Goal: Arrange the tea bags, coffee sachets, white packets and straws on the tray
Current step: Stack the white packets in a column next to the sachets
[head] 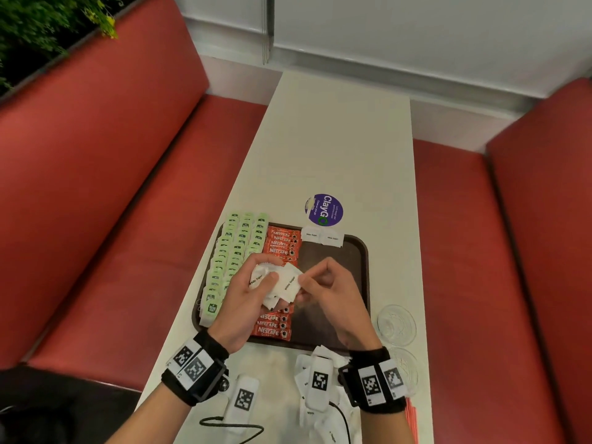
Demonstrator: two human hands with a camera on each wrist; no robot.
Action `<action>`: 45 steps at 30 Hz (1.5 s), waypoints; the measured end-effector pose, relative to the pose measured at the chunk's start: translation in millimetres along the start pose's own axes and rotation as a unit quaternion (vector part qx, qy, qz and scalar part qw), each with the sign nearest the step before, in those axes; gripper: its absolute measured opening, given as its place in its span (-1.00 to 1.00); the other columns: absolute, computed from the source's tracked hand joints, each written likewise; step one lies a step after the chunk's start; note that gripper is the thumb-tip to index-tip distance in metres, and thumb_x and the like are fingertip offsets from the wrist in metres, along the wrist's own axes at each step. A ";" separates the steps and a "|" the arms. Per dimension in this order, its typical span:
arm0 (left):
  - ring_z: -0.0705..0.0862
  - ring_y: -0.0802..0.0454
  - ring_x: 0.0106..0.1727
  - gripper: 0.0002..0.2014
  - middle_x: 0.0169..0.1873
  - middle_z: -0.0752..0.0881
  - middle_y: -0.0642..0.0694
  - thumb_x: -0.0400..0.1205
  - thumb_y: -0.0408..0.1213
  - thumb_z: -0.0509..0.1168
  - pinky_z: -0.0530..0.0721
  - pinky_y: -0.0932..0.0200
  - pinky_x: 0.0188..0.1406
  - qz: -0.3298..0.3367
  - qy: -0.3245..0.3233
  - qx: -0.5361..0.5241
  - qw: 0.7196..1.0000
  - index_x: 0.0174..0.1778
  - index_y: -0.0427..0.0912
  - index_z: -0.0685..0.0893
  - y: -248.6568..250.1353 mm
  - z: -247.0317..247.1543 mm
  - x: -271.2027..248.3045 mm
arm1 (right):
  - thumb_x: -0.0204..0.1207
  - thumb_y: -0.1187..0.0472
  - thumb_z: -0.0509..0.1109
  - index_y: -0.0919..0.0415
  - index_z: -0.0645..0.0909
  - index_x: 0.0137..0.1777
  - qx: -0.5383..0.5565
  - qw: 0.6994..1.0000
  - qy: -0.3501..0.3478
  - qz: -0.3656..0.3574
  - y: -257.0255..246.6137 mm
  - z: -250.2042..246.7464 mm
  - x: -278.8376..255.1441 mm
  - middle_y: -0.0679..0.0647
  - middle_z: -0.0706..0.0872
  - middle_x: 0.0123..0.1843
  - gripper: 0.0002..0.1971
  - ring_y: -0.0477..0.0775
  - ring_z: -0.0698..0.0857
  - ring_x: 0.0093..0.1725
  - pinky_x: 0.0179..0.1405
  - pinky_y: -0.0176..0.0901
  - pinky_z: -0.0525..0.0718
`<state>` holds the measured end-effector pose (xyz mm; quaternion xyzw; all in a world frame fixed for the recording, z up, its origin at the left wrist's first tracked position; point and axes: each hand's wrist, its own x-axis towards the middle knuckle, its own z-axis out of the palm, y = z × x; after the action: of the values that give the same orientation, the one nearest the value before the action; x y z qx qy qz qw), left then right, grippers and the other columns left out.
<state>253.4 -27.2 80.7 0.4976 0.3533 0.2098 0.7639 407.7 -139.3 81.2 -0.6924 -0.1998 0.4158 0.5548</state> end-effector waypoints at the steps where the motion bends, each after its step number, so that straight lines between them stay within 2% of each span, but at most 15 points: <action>1: 0.85 -0.25 0.15 -0.84 0.30 0.77 -0.17 0.86 -0.40 0.29 0.86 -0.08 -0.08 -0.003 0.006 -0.006 1.000 0.31 -0.13 0.67 -0.2 -0.8 -0.3 | 0.73 0.32 0.56 0.30 0.62 0.10 0.006 1.000 0.017 -0.009 -1.0 -1.2 -1.2 0.22 0.92 -0.03 -0.85 0.23 0.94 -0.08 0.01 0.09 0.88; 5: 0.78 -0.18 0.12 -0.91 0.31 0.76 -0.24 0.85 -0.40 0.30 0.84 -0.08 -0.06 -0.027 0.019 -0.013 0.999 0.17 -0.15 0.69 -2.1 -2.5 0.7 | 0.69 0.42 0.56 0.29 0.57 0.25 0.082 0.994 0.064 -0.044 -3.6 -3.6 -1.6 0.32 0.87 0.11 -0.75 0.23 0.94 0.10 0.07 0.13 0.93; 8: 0.77 -0.05 0.05 -0.89 0.23 0.82 -0.19 0.83 -0.28 0.37 0.80 0.04 -0.16 -0.055 0.004 -0.040 0.998 0.23 -0.18 0.72 -2.3 4.8 1.5 | 0.68 0.44 0.57 0.26 0.57 0.29 0.108 0.990 0.073 -0.053 -2.1 2.3 -1.1 0.27 0.87 0.18 -0.70 0.20 0.93 0.19 0.14 0.18 0.92; 11: 0.83 0.02 0.03 -0.83 0.16 0.87 -0.06 0.79 -0.20 0.44 0.79 0.11 -0.19 -0.022 -0.001 0.013 1.000 0.29 -0.09 0.75 -3.4 12.1 5.2 | 0.68 0.41 0.58 0.24 0.60 0.27 0.119 0.989 0.076 -0.051 2.2 8.0 -1.0 0.22 0.87 0.17 -0.73 0.20 0.92 0.21 0.19 0.20 0.90; 15: 0.85 -0.08 0.11 -0.84 0.15 0.85 0.00 0.78 -0.21 0.47 0.85 0.04 -0.15 0.017 0.001 0.109 0.994 0.27 0.01 0.75 -7.9 8.5 15.2 | 0.65 0.19 0.66 0.04 0.75 0.23 0.010 0.996 0.071 -0.055 8.4 -0.9 3.2 -0.02 0.92 0.12 -0.77 0.02 0.90 0.16 0.21 0.07 0.88; 18: 0.84 -0.10 0.13 -0.87 0.15 0.84 0.07 0.77 -0.22 0.48 0.88 0.03 -0.15 0.015 0.017 0.145 0.989 0.21 0.03 0.76 -10.4 5.4 21.8 | 0.62 0.09 0.68 -0.08 0.84 0.09 -0.095 0.991 0.066 -0.062 16.8 -13.9 14.5 -0.15 0.92 0.01 -0.89 -0.11 0.87 0.07 0.17 -0.05 0.84; 22: 0.79 -0.11 0.14 -0.96 0.18 0.78 -0.06 0.77 -0.27 0.47 0.86 0.11 -0.18 0.002 0.051 0.123 0.991 0.11 -0.07 0.77 -15.1 -0.1 26.6 | 0.62 0.07 0.68 -0.09 0.83 0.05 -0.132 0.984 0.112 -0.039 31.7 -30.9 43.7 -0.18 0.90 -0.05 -0.90 -0.21 0.84 -0.01 0.10 -0.10 0.80; 24: 0.78 -0.13 0.09 -0.96 0.16 0.76 -0.14 0.76 -0.26 0.48 0.82 0.13 -0.20 -0.010 0.054 0.111 0.992 0.10 -0.08 0.78 -18.3 -3.8 25.6 | 0.65 0.10 0.65 -0.03 0.80 0.11 -0.151 0.976 0.155 -0.027 37.8 -39.4 63.3 -0.17 0.88 -0.02 -0.89 -0.33 0.80 -0.15 -0.11 -0.33 0.74; 25: 0.78 -0.13 0.08 -0.95 0.16 0.77 -0.15 0.76 -0.24 0.48 0.82 0.14 -0.20 -0.015 0.051 0.109 0.993 0.11 -0.07 0.78 -19.4 -5.0 24.1 | 0.67 0.14 0.64 0.05 0.79 0.13 -0.160 0.972 0.171 -0.018 42.0 -42.7 75.4 -0.12 0.86 0.00 -0.88 -0.32 0.78 -0.24 -0.21 -0.39 0.74; 26: 0.79 -0.14 0.07 -0.94 0.16 0.78 -0.15 0.76 -0.24 0.48 0.82 0.13 -0.19 -0.020 0.048 0.109 0.993 0.12 -0.07 0.78 -20.1 -5.9 22.3 | 0.68 0.16 0.63 0.08 0.77 0.13 -0.171 0.968 0.184 -0.010 46.3 -45.1 88.2 -0.09 0.85 -0.01 -0.88 -0.29 0.77 -0.26 -0.19 -0.32 0.79; 28: 0.81 -0.15 0.09 -0.93 0.18 0.78 -0.13 0.76 -0.23 0.48 0.85 0.10 -0.15 -0.029 0.044 0.102 0.993 0.13 -0.08 0.77 -21.2 -6.8 18.7 | 0.66 0.17 0.63 0.04 0.74 0.06 -0.191 0.963 0.191 0.002 56.1 -47.6 114.9 -0.05 0.86 -0.03 -0.89 -0.08 0.82 -0.14 0.11 0.06 0.87; 29: 0.82 -0.15 0.12 -0.92 0.19 0.78 -0.13 0.76 -0.23 0.48 0.87 0.07 -0.11 -0.035 0.042 0.094 0.994 0.14 -0.09 0.77 -21.9 -7.4 17.5 | 0.66 0.17 0.63 0.03 0.72 0.05 -0.204 0.961 0.185 0.008 60.5 -47.7 126.8 -0.01 0.87 -0.02 -0.88 0.04 0.83 -0.09 0.19 0.13 0.84; 33: 0.83 -0.16 0.18 -0.90 0.23 0.78 -0.09 0.76 -0.20 0.48 0.90 -0.07 0.02 -0.051 0.040 0.075 0.995 0.15 -0.10 0.77 -23.9 -12.4 13.0 | 0.69 0.16 0.61 0.09 0.73 0.11 -0.243 0.958 0.154 0.010 72.3 -44.9 159.3 0.02 0.81 -0.03 -0.88 0.08 0.78 0.03 0.13 -0.15 0.61; 38: 0.83 -0.07 0.10 -0.92 0.21 0.80 -0.06 0.78 -0.20 0.45 0.86 -0.02 -0.02 -0.061 0.056 0.056 0.995 0.14 -0.09 0.78 -24.1 -21.9 10.9 | 0.68 0.09 0.61 -0.07 0.67 0.10 -0.279 0.947 0.159 0.028 92.0 -36.8 181.4 -0.07 0.80 -0.05 -0.84 0.22 0.75 0.30 0.29 0.11 0.75; 45: 0.82 -0.19 0.17 -0.93 0.26 0.78 -0.13 0.78 -0.22 0.45 0.85 0.03 -0.06 -0.077 0.067 0.048 0.994 0.15 -0.07 0.77 -24.6 -26.5 10.8 | 0.69 0.04 0.60 0.00 0.59 0.20 -0.336 0.917 0.216 0.005 95.7 -27.7 182.5 -0.01 0.85 0.04 -0.75 0.12 0.72 0.15 0.07 0.11 0.80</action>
<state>240.0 -14.0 48.0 0.4903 0.4501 0.1661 0.7276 517.0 -50.4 -71.8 -0.9120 -0.1993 0.1671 0.3172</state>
